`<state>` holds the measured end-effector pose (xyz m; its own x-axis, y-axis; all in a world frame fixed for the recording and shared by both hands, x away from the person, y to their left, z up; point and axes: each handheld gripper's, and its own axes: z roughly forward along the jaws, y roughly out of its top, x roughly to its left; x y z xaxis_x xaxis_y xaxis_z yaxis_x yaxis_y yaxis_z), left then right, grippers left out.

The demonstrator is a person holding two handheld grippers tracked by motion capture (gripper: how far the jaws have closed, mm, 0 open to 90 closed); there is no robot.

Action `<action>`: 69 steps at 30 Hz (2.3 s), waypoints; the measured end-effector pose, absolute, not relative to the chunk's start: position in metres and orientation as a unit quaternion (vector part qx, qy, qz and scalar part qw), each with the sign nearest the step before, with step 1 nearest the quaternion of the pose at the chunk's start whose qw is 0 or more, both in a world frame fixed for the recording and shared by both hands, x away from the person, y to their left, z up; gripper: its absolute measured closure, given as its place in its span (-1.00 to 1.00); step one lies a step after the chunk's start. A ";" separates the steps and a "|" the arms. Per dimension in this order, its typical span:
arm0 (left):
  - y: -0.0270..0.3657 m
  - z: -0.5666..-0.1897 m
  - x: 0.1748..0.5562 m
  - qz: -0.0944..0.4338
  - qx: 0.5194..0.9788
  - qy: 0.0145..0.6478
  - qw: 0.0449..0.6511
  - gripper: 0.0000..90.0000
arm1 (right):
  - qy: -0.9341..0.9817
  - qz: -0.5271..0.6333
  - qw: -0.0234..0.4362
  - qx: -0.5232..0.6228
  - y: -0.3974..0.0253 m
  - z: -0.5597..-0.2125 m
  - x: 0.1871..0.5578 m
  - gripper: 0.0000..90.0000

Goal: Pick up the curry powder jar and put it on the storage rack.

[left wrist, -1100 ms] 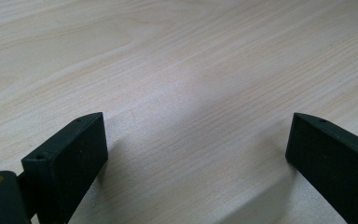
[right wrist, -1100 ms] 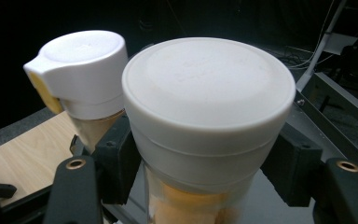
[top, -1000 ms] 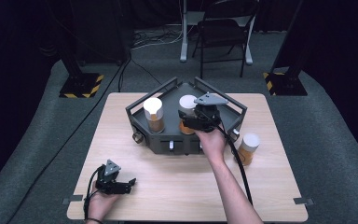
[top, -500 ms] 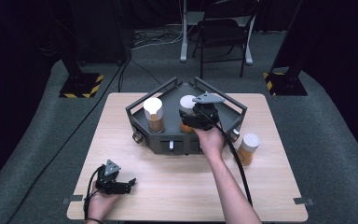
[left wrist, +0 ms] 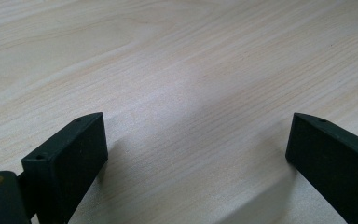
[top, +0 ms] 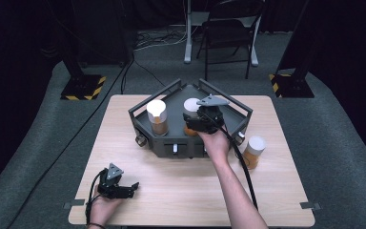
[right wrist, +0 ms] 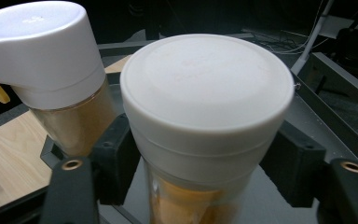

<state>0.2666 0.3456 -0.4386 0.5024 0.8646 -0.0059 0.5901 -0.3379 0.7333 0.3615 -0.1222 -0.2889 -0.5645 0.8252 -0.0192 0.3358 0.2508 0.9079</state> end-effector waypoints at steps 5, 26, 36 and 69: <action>0.346 -0.439 0.267 0.197 0.794 0.458 0.348 -0.88 | 0.744 0.476 0.257 0.392 -0.126 -0.289 0.357 -0.48; 0.346 -0.439 0.267 0.197 0.793 0.458 0.348 -0.88 | 0.747 0.470 0.259 0.392 -0.168 -0.326 0.319 -0.71; 0.345 -0.439 0.267 0.198 0.793 0.459 0.349 -0.88 | 0.741 0.474 0.251 0.405 -0.194 -0.348 0.300 -0.74; 0.345 -0.439 0.267 0.199 0.793 0.459 0.348 -0.88 | 0.751 0.439 0.227 0.439 -0.250 -0.428 0.261 -0.76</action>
